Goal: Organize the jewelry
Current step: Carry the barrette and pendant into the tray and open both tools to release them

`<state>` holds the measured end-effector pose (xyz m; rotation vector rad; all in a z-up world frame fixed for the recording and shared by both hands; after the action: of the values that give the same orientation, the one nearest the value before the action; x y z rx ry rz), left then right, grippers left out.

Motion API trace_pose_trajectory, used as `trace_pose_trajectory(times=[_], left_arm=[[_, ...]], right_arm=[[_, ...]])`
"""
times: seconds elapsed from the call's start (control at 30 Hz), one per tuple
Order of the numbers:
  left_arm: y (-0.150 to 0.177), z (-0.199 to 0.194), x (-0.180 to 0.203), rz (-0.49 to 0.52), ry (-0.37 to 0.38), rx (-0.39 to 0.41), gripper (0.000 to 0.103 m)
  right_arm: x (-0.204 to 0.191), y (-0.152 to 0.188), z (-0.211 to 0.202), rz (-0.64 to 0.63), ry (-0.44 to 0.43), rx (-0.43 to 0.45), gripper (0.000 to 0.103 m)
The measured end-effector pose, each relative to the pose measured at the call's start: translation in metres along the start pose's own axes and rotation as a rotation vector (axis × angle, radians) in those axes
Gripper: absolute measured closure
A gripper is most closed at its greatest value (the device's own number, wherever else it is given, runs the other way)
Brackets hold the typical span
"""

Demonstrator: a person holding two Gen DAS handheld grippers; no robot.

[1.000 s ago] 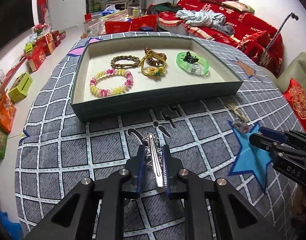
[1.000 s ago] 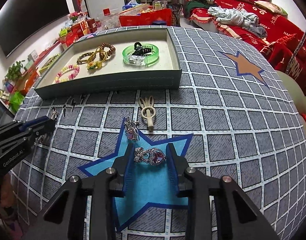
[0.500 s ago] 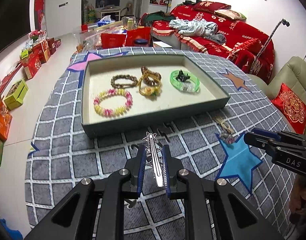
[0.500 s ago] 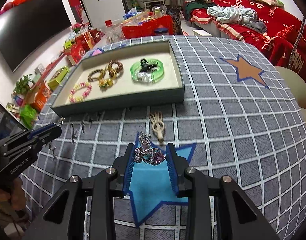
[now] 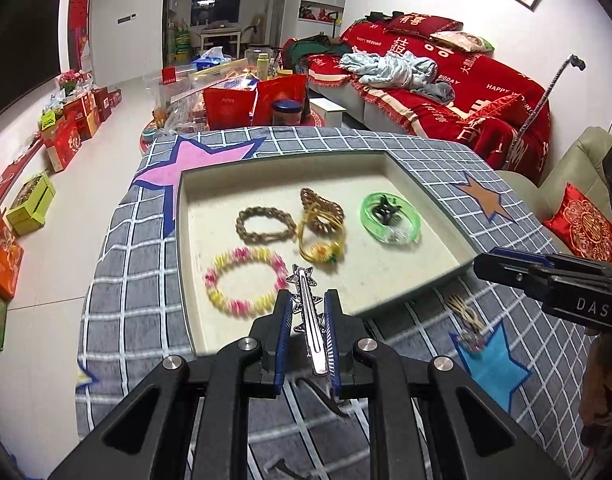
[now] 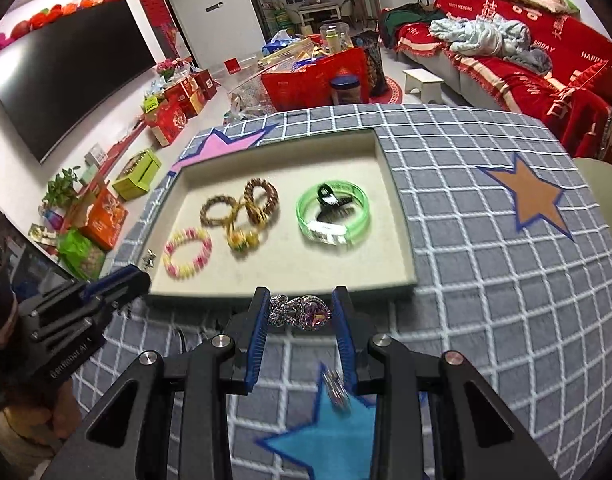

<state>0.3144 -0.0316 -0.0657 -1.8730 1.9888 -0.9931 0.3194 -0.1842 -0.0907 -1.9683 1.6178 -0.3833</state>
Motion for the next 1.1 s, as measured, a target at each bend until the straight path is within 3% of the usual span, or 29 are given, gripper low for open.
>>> trace_pose_trajectory(times=[0.2,0.53,0.77,1.1], left_arm=[[-0.016,0.029,-0.002,0.008,-0.004,-0.038,0.070],[-0.015,0.070,0.000,0.033,-0.013,-0.122,0.070],[-0.015,0.087,0.008,0.057,-0.025,-0.152,0.070],[-0.015,0.098,0.005,0.081,-0.092,-0.143,0.070]], right_arm=[[0.002,-0.018,0.034,0.022,-0.017,-0.039,0.069],[0.007,-0.016,0.082,0.051,-0.025,-0.124,0.069],[0.016,-0.019,0.099,0.052,-0.004,-0.161,0.069],[0.023,-0.029,0.106,0.027,0.051,-0.148,0.069]])
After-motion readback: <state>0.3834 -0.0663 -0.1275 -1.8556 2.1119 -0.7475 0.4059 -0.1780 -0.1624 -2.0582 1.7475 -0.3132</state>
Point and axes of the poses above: each gripper's, at about its wrist camera, not at the fingertips, and z roughly the way its jaws point, x to its right, y to its underside, the point moved 8 cm from there along z, roughly the way its jaws point, and after that the axes turned 13 degrees about -z, right-handed, at the moved point
